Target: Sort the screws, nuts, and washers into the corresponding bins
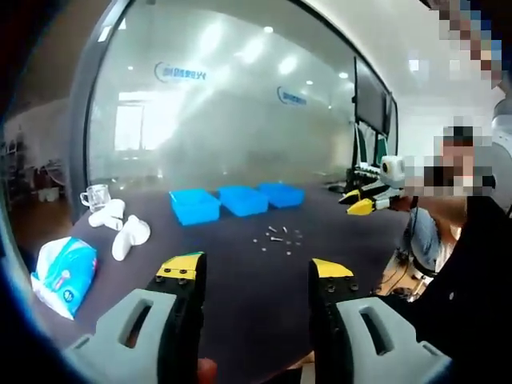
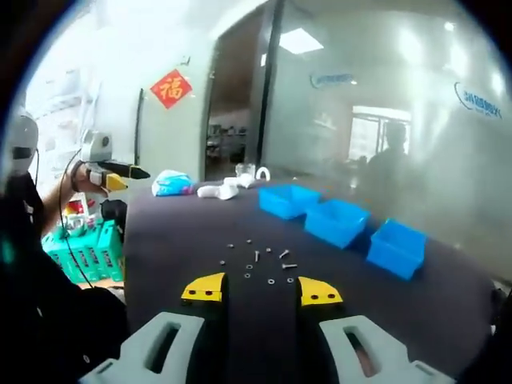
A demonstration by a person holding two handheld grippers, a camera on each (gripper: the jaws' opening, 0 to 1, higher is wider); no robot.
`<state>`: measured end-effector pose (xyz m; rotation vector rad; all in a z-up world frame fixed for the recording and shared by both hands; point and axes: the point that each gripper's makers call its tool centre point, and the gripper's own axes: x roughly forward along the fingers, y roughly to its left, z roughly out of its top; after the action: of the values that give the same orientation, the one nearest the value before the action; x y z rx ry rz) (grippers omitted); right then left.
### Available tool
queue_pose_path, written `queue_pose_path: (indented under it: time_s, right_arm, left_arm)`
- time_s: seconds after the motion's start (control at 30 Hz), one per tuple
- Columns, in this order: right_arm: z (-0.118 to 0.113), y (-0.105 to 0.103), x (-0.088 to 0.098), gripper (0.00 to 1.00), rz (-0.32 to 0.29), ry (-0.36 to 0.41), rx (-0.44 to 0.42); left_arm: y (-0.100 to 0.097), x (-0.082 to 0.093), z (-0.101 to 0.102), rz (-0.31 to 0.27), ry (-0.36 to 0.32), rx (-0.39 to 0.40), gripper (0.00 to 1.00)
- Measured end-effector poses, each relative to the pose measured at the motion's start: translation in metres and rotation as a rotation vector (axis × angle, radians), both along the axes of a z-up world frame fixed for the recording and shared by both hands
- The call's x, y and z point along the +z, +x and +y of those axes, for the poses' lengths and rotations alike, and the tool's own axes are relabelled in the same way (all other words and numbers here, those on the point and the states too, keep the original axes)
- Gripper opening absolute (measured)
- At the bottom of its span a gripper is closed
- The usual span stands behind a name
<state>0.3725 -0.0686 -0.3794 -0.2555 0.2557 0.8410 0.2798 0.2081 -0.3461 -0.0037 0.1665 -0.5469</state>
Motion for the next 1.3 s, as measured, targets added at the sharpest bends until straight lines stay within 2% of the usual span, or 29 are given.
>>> queue_pose_path:
  time_s: [0.27,0.33,0.4,0.53,0.77,0.83,1.0,1.13,1.3]
  right_arm:
    - [0.042,0.017,-0.015,0.28,0.060,-0.073,0.068]
    - [0.050,0.024,-0.017,0.28,0.050,-0.111,0.084]
    - [0.056,0.031,-0.016,0.27,0.056,-0.114,0.090]
    - [0.072,0.041,-0.024,0.27,0.118,-0.168,0.133]
    - [0.094,0.057,-0.035,0.23,0.188,-0.247,0.172]
    - [0.098,0.060,-0.038,0.22,0.211,-0.260,0.179]
    - [0.102,0.063,-0.057,0.21,0.265,-0.387,0.210]
    - [0.108,0.066,-0.067,0.20,0.281,-0.443,0.233]
    - [0.110,0.071,-0.074,0.18,0.306,-0.477,0.238]
  left_arm:
    - [-0.002,-0.003,0.002,0.004,-0.006,0.004,0.51]
    - [-0.002,-0.004,0.001,0.007,-0.005,0.000,0.51]
    - [-0.003,-0.006,0.001,0.010,-0.007,0.000,0.51]
    - [-0.004,-0.009,0.002,0.016,-0.006,0.000,0.51]
    - [-0.006,-0.010,0.004,0.015,-0.019,0.004,0.51]
    - [-0.006,-0.011,0.005,0.017,-0.023,0.004,0.51]
    - [-0.007,-0.010,0.009,0.013,-0.027,0.016,0.51]
    - [-0.008,-0.010,0.012,0.011,-0.033,0.024,0.51]
    - [-0.010,-0.013,0.014,0.014,-0.042,0.030,0.51]
